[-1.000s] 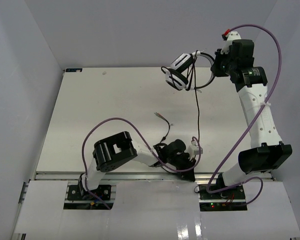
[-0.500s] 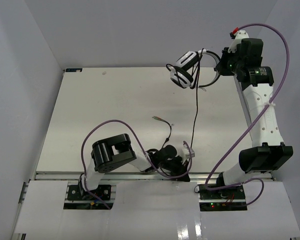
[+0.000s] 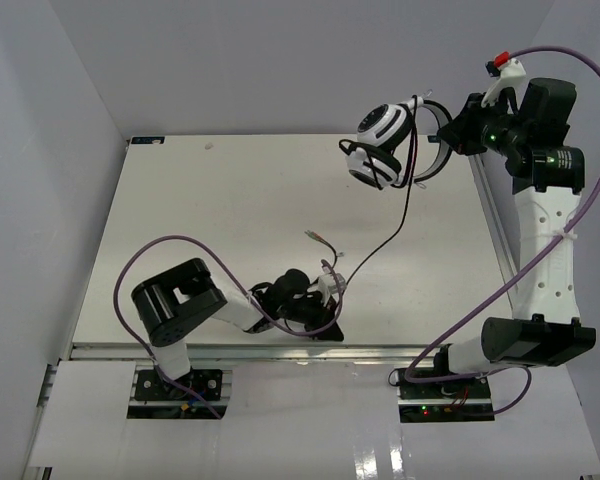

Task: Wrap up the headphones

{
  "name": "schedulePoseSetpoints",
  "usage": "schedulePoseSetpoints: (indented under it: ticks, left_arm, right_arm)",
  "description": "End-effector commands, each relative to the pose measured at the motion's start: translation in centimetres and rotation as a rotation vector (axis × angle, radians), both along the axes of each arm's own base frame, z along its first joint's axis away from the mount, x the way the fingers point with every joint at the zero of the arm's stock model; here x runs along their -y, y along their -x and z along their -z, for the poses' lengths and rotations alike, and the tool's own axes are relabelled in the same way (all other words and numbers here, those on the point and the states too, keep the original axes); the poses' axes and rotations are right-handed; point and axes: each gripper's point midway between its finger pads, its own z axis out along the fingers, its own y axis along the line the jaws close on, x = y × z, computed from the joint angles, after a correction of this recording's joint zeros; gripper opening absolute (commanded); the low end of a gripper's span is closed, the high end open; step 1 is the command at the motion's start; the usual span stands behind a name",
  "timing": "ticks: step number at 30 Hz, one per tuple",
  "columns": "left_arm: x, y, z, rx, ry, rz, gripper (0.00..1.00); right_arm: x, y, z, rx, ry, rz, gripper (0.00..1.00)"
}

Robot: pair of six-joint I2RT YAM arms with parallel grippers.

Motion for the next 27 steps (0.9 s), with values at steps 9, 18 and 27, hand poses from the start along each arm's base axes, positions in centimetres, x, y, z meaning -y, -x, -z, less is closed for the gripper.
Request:
schedulePoseSetpoints:
  ticks: [9, 18, 27]
  left_arm:
    - [-5.5, -10.6, -3.1, 0.069, -0.018, -0.168, 0.00]
    - [-13.0, -20.8, -6.8, 0.111, 0.010, -0.390, 0.00]
    - [-17.4, -29.7, -11.3, 0.138, -0.045, -0.569, 0.00]
  right_arm:
    - [-4.0, 7.5, -5.3, 0.206, 0.015, -0.335, 0.08]
    - [-3.8, 9.8, -2.2, 0.208, 0.164, -0.426, 0.08]
    - [-2.3, 12.6, 6.1, 0.217, 0.491, -0.545, 0.08]
